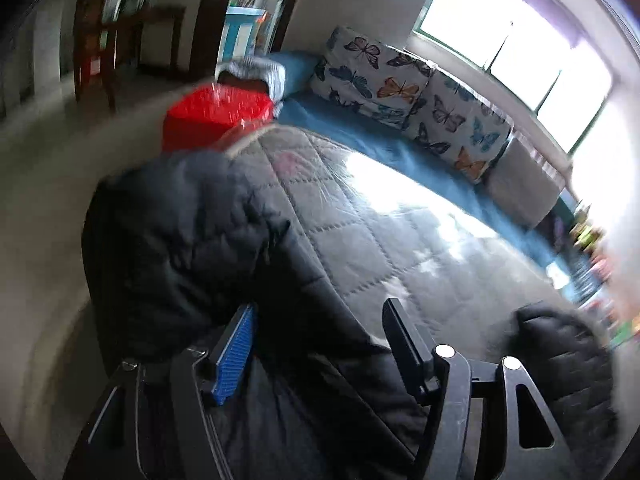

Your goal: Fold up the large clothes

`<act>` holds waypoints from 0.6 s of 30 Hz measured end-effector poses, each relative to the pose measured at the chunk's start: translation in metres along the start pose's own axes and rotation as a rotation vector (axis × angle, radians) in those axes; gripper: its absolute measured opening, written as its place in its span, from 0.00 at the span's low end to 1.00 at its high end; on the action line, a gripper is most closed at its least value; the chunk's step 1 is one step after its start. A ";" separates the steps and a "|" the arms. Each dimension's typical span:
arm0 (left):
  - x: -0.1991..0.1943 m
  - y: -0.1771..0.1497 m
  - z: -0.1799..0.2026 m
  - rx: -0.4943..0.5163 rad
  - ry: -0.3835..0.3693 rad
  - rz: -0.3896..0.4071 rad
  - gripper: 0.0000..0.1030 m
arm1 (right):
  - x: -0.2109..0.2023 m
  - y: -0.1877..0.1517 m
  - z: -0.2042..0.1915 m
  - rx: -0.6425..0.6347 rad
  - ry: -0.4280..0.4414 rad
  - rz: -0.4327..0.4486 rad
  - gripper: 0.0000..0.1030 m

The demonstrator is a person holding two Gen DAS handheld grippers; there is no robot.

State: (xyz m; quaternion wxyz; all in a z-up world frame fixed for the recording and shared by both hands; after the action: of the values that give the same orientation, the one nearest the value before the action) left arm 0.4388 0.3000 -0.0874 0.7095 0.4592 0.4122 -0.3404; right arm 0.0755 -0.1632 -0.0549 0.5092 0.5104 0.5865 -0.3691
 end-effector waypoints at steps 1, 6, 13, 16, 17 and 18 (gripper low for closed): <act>0.003 0.000 0.006 0.026 0.040 -0.003 0.72 | 0.000 0.001 0.000 -0.002 -0.002 -0.001 0.72; -0.008 -0.011 0.036 0.076 0.089 -0.006 0.73 | 0.001 0.001 -0.003 -0.017 -0.029 -0.001 0.72; -0.063 -0.042 -0.009 -0.106 -0.024 0.024 0.74 | 0.000 -0.002 -0.005 -0.003 -0.033 0.015 0.73; -0.064 -0.054 -0.031 -0.175 -0.014 -0.002 0.74 | 0.001 -0.003 -0.008 -0.003 -0.036 0.018 0.77; -0.062 -0.057 -0.037 -0.190 -0.033 -0.010 0.74 | 0.002 -0.003 -0.009 -0.008 -0.042 0.019 0.78; -0.059 -0.060 -0.042 -0.209 -0.064 -0.023 0.74 | 0.003 -0.004 -0.010 -0.013 -0.047 0.020 0.80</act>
State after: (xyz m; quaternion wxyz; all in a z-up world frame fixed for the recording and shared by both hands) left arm 0.3507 0.3250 -0.0667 0.7623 0.3670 0.4277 -0.3182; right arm 0.0698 -0.1536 -0.0556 0.5298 0.5040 0.5717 -0.3720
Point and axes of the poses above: each gripper's, at about its wrist camera, not at the fingertips, and x roughly the way its jaws point, z to its right, y to its top, the point moved 1 cm from there along x, roughly the way its jaws point, and after that the axes turned 15 degrees about -z, right-handed, at the moved point
